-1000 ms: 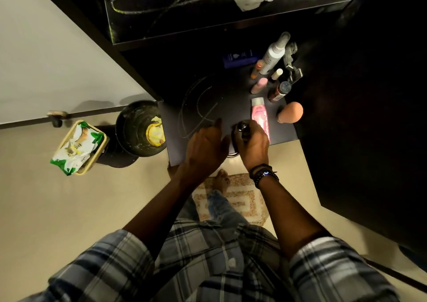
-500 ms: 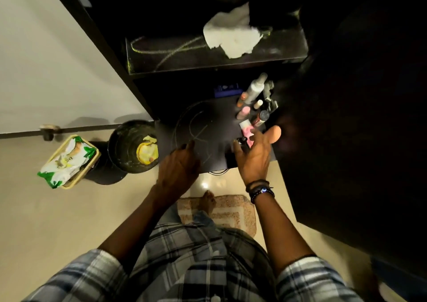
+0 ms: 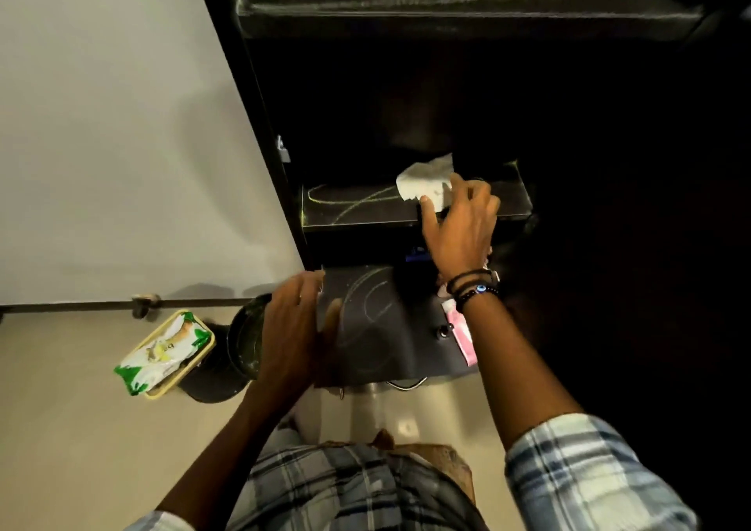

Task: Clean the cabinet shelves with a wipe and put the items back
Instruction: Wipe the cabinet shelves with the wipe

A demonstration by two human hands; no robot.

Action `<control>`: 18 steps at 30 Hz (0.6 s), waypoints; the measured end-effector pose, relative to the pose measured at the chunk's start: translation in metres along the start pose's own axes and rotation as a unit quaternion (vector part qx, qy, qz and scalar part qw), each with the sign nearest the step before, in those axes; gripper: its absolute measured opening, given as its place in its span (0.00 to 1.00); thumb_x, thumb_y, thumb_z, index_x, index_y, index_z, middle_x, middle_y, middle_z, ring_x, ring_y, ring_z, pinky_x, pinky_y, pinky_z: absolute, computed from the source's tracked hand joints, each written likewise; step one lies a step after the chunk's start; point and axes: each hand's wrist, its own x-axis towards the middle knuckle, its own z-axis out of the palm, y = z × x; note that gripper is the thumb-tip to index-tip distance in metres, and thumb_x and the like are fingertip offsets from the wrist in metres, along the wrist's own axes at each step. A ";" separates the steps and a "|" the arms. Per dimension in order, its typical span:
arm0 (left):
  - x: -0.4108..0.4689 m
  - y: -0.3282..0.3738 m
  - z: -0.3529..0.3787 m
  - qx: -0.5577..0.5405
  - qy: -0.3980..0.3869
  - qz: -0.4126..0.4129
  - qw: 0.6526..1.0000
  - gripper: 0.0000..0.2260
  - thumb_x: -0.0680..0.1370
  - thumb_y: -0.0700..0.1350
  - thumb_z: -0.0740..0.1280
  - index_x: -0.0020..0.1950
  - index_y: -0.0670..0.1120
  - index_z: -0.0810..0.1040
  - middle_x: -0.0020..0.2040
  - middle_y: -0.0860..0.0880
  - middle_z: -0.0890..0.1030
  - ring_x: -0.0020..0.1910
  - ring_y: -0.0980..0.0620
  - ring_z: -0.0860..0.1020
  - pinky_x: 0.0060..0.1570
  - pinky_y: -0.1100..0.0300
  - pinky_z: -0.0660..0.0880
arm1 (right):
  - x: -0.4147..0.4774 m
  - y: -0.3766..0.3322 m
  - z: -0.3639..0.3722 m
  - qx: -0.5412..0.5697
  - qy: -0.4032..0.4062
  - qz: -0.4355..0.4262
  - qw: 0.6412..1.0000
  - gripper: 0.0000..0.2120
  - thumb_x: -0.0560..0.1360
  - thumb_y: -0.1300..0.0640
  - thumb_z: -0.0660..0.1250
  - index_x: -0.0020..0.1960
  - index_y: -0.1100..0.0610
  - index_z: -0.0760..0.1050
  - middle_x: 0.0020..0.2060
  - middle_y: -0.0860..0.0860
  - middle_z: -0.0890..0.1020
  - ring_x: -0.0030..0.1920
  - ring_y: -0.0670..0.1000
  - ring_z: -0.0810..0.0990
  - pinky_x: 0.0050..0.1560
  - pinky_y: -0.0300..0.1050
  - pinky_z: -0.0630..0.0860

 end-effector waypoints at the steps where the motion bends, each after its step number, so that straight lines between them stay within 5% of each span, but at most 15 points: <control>1: 0.005 0.001 -0.006 0.007 0.012 0.009 1.000 0.21 0.77 0.55 0.63 0.65 0.46 0.70 0.62 0.45 0.74 0.61 0.49 0.71 0.59 0.57 0.68 | 0.004 0.001 0.001 -0.029 -0.016 0.003 0.999 0.23 0.73 0.46 0.67 0.64 0.55 0.72 0.56 0.59 0.73 0.55 0.60 0.71 0.54 0.54 0.72; 5: 0.042 0.012 -0.032 0.013 0.031 0.138 0.990 0.15 0.79 0.48 0.63 0.64 0.44 0.72 0.59 0.45 0.76 0.58 0.50 0.72 0.57 0.59 0.69 | 0.013 -0.001 0.001 -0.083 -0.050 0.026 0.995 0.16 0.76 0.48 0.65 0.58 0.56 0.77 0.56 0.59 0.74 0.56 0.61 0.70 0.54 0.52 0.71; 12: 0.117 0.037 -0.040 0.025 -0.001 0.283 0.959 0.18 0.79 0.51 0.60 0.66 0.42 0.71 0.62 0.43 0.73 0.65 0.45 0.69 0.65 0.50 0.67 | -0.076 -0.003 0.001 0.053 0.070 0.037 0.995 0.07 0.73 0.56 0.67 0.46 0.60 0.75 0.50 0.55 0.75 0.53 0.55 0.70 0.55 0.43 0.65; 15: 0.148 0.041 -0.030 0.072 -0.028 0.326 0.942 0.21 0.80 0.53 0.57 0.67 0.41 0.69 0.65 0.42 0.72 0.67 0.44 0.67 0.67 0.51 0.64 | -0.156 0.006 0.032 0.079 -0.036 0.071 0.994 0.05 0.71 0.60 0.69 0.43 0.60 0.73 0.47 0.55 0.76 0.51 0.55 0.72 0.55 0.41 0.65; 18: 0.168 0.039 -0.019 0.107 -0.047 0.340 0.933 0.23 0.80 0.55 0.55 0.70 0.42 0.66 0.67 0.42 0.69 0.66 0.43 0.68 0.66 0.51 0.64 | -0.213 0.019 0.065 0.097 -0.165 0.169 0.967 0.07 0.71 0.60 0.70 0.42 0.57 0.72 0.41 0.52 0.75 0.44 0.55 0.76 0.41 0.36 0.65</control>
